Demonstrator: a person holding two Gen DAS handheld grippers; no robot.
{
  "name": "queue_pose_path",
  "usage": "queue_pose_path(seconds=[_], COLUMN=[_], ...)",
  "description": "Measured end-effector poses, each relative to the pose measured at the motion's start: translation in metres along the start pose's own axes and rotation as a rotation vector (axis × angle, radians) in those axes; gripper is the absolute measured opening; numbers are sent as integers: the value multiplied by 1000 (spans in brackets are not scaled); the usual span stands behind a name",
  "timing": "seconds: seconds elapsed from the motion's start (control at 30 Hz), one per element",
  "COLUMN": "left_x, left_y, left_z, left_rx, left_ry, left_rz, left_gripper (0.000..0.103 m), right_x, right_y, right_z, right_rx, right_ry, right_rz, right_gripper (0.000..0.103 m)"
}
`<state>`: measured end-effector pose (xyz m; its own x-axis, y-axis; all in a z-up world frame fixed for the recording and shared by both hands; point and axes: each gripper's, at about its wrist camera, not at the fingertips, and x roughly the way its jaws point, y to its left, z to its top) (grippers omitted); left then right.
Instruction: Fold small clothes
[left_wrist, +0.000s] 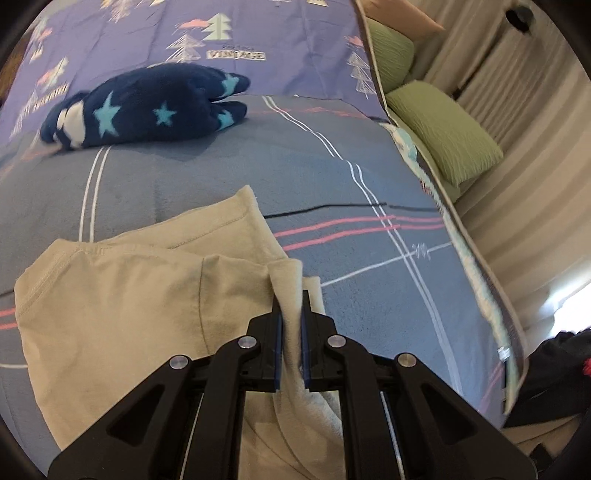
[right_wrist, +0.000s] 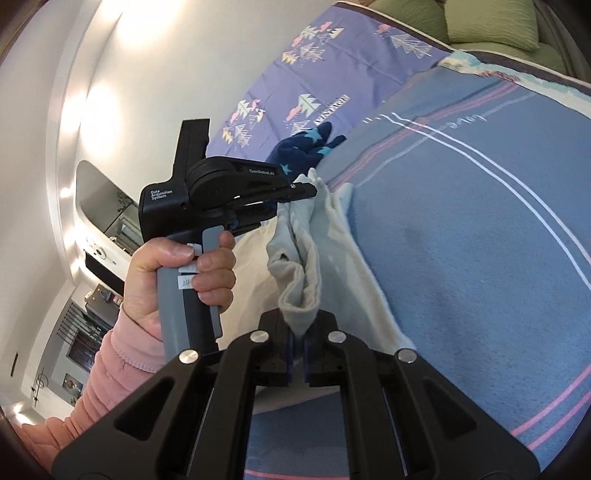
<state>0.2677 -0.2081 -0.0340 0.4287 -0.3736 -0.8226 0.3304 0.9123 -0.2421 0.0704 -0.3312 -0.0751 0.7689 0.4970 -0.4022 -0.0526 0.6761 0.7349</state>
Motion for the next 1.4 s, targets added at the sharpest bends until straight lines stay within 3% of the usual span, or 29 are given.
queue_pose_path(seconds=[0.17,0.3,0.37,0.5,0.7,0.93,1.0,1.03,1.07,1.1,1.2,1.27,1.4], left_x=[9,-12,-34,-84,-131,-148,-142,-136,-131,-123,-121,-127,-147], left_y=[-21,-24,-24,-11,34,82,90,93,95,97,105,105,102], left_z=[-11,-16,-25,-66,-141,-196,-202,-204,-205,-207,-213,-211,-198], left_rx=[120,149,183,262,243,141,121,113,109,105,76,79,94], left_ry=[-24,-69,-140,-241,-255,-187,-160,-145,-137,-127,-130,-148,-238], left_rz=[43,26,61,118,228,265,263,255,257,276,268,259,204], left_gripper=[13,46,52,66,79,80,80,81,83,88,93,90,64], right_x=[4,-5,-11,-27,-37,-20,-9,-1,12,17,3,-6,-1], right_y=[-14,-23,-26,-31,-18,44,45,41,28,15,-3,12,51], right_z=[-8,-10,-11,-14,-16,-21,-21,-22,-21,-19,-9,-5,6], right_rx=[30,50,47,37,-50,-283,-307,-317,-298,-243,-80,-136,-300], right_ry=[43,33,24,-8,-30,40,50,54,91,134,159,116,87], right_rz=[-46,-74,-86,-114,-148,-113,-153,-217,-352,-386,-322,-331,-256], right_gripper=[4,12,13,17,17,18,25,25,23,1,0,4,6])
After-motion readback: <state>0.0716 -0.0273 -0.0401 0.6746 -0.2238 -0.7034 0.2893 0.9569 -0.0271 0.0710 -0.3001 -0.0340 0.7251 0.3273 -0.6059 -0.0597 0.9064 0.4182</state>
